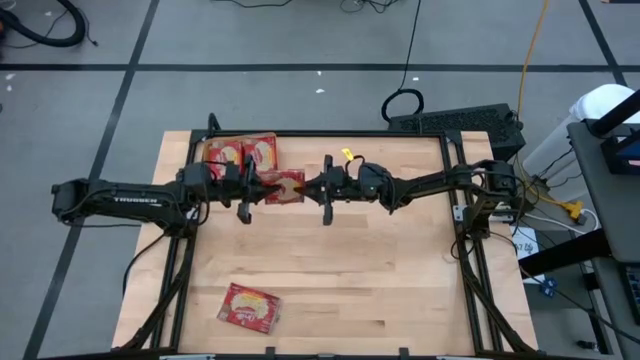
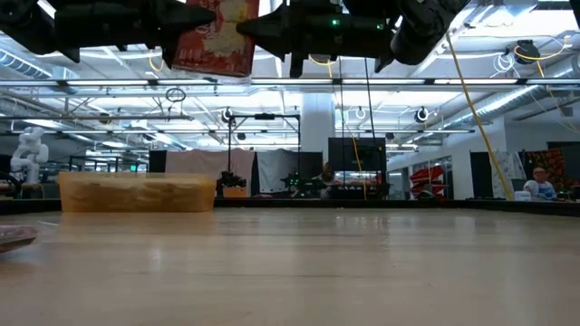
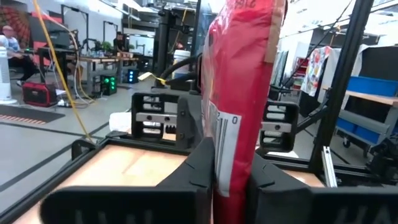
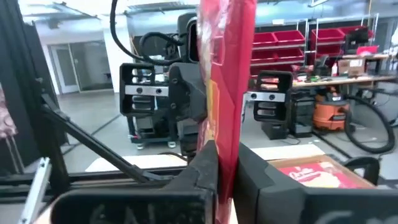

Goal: Sort popcorn bags into baskets
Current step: Put the red popcorn bag into the orange bin

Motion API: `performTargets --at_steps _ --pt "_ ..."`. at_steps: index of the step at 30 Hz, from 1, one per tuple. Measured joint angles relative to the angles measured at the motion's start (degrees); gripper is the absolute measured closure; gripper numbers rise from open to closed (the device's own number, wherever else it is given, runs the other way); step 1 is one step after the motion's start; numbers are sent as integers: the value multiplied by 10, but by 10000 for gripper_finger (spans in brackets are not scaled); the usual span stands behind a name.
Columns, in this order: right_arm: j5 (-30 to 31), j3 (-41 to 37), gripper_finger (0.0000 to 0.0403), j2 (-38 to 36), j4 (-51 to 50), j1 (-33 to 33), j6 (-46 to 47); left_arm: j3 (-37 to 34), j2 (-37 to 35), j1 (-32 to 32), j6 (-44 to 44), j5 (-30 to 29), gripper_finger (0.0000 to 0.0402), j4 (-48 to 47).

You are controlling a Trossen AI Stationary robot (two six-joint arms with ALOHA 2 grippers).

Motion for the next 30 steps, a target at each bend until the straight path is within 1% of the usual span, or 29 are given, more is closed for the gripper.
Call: performTargets --at_steps 3,7,10,12,14,16,18,23,25,30 --pt "0 0 385 0 5 0 19 0 -3 -8 2 1 330 -3" --pt "0 0 396 -8 8 1 26 0 -32 -9 1 -1 259 -49" --pt "6 0 395 -20 14 5 26 0 -66 -9 -15 -38 211 -116" --pt "7 0 395 -24 20 5 26 0 -80 -12 -24 -60 188 -156" --pt "11 0 396 -24 31 5 26 -15 -82 -23 -24 -74 174 -140" --pt "28 0 398 -24 50 2 26 -39 -76 -37 -21 -84 170 -84" --pt "33 0 397 -25 64 -2 26 -63 -65 -46 -19 -97 171 0" --pt "34 0 397 -25 92 -7 26 -113 -27 -48 -1 -124 186 174" --pt "34 0 397 -25 95 -8 26 -118 -9 -42 1 -128 194 215" --pt "33 0 397 -25 86 -7 26 -118 38 -32 0 -123 210 261"
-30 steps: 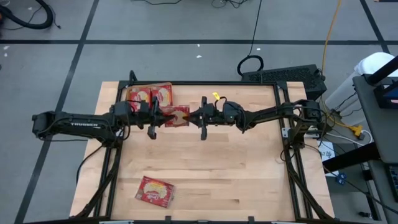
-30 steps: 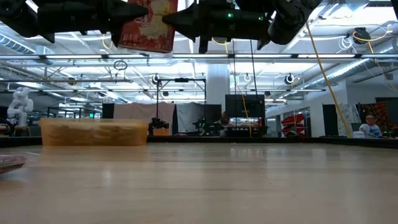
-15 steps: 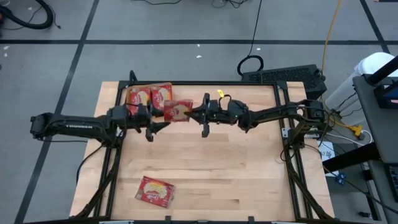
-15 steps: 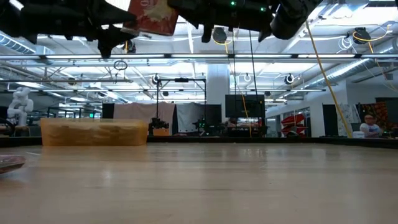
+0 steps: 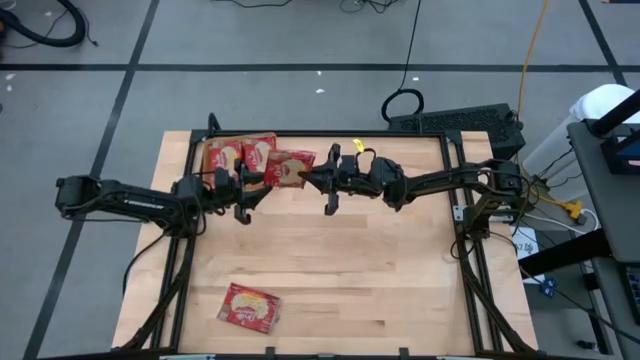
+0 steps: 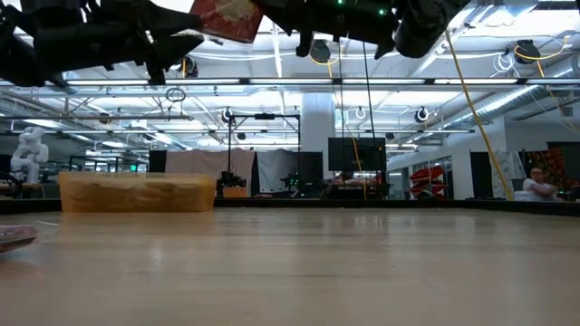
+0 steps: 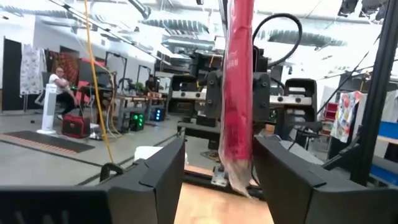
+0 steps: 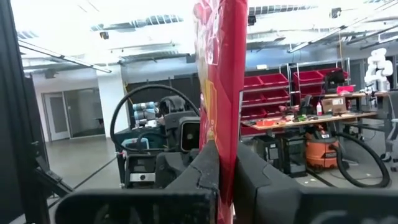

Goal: Sort popcorn bags into baskets
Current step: Put the red popcorn bag into the orange bin

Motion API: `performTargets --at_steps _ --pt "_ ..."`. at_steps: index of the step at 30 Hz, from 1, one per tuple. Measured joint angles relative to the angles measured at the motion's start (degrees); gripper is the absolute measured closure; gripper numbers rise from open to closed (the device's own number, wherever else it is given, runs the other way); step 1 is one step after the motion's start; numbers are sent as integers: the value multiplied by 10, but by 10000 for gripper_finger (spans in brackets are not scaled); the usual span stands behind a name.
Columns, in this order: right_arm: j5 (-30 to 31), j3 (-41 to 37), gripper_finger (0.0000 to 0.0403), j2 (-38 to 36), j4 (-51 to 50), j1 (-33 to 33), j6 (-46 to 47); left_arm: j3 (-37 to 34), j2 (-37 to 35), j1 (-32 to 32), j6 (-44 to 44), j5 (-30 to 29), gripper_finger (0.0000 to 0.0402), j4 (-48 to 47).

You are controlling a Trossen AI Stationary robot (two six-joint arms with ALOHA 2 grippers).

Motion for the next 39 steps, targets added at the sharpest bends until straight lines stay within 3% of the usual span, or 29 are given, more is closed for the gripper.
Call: performTargets --at_steps 5,11,13,20,27,32,39 --pt "0 0 397 1 -9 2 11 4 38 8 15 38 245 58" --pt "-1 0 397 1 -15 4 12 4 55 21 9 50 363 82" --pt "0 0 395 1 -16 2 8 4 54 28 0 52 384 81" --pt "4 0 344 1 -51 -24 21 -4 20 81 -35 50 384 74" --pt "1 0 270 0 -208 -48 21 -57 -43 145 -86 37 386 15" --pt "2 -3 249 0 -318 -46 3 -92 -81 167 -141 -11 386 -67" --pt "1 -31 246 0 -317 -40 -2 -90 -92 170 -156 -111 386 -133"
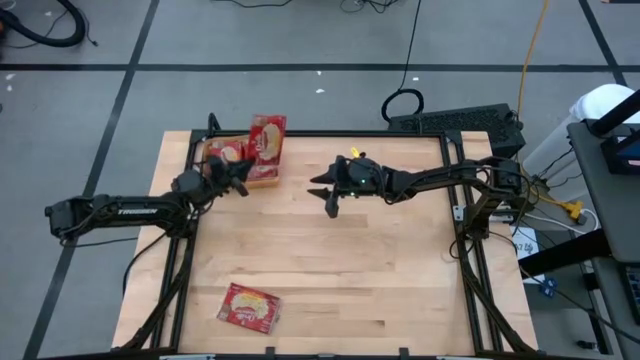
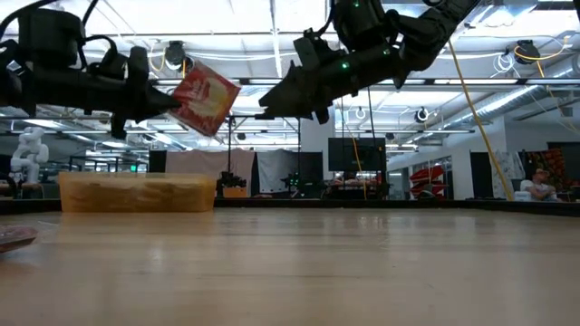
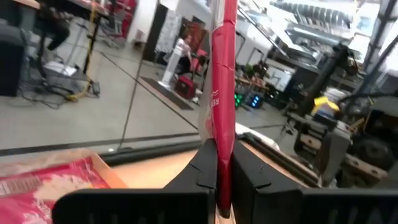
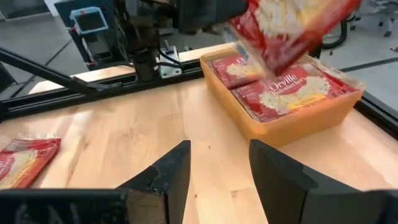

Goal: Sort popcorn bags into baskets
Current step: Put the red popcorn bag into the orange bin

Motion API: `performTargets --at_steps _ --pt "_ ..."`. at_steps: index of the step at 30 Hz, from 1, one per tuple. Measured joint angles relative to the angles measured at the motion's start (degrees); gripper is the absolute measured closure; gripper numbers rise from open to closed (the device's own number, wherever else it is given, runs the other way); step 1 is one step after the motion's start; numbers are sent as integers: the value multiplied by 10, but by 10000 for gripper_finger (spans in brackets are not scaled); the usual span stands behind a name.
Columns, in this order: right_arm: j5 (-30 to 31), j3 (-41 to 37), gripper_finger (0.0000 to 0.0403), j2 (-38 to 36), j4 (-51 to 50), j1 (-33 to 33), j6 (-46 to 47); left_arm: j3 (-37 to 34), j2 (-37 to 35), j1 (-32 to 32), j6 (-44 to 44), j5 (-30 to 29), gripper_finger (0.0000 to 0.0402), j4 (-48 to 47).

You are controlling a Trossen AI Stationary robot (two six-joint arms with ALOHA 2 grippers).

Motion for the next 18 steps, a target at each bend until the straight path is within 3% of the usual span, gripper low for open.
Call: performTargets --at_steps 6,14,18 --pt "1 -7 246 0 1 -2 -17 21 0 19 -12 -22 386 -24" --pt "1 -7 245 0 0 -2 -53 153 0 3 14 -73 386 -244" --pt "1 -7 245 0 0 -2 -63 175 0 4 17 -95 386 -268"
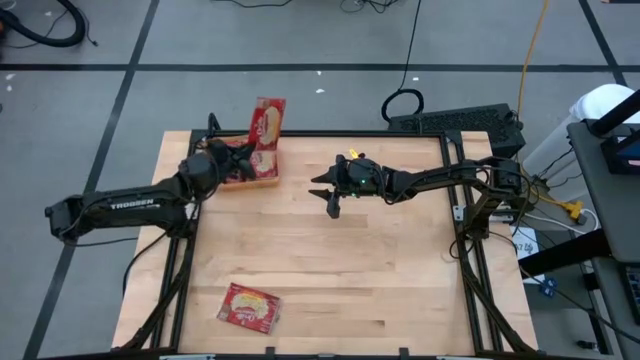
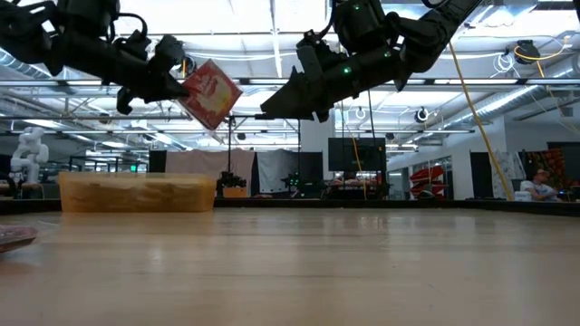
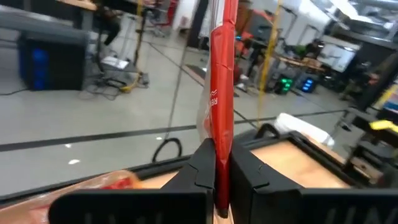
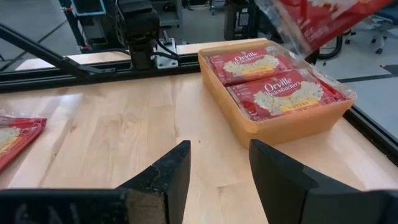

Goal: Sort popcorn bags into baskets
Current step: Put the red popcorn bag into the orange bin

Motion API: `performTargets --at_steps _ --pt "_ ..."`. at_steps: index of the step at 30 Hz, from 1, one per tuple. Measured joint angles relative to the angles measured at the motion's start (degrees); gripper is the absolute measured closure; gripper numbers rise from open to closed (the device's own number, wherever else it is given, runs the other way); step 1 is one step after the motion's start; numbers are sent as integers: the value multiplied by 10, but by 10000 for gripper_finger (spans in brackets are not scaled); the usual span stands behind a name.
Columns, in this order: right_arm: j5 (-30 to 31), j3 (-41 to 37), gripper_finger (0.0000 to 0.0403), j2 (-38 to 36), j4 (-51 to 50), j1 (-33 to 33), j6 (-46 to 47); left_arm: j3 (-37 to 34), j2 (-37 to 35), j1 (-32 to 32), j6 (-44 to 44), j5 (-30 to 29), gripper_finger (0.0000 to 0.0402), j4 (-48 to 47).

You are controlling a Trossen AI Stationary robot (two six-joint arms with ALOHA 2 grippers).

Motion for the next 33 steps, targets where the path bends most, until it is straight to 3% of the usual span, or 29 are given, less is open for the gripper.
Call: performTargets --at_steps 11,33 --pt "-1 0 245 0 -5 0 -6 -21 0 12 -86 -24 386 -99" --pt "-2 -15 245 0 0 0 -14 -30 0 -1 -217 -37 366 -197"
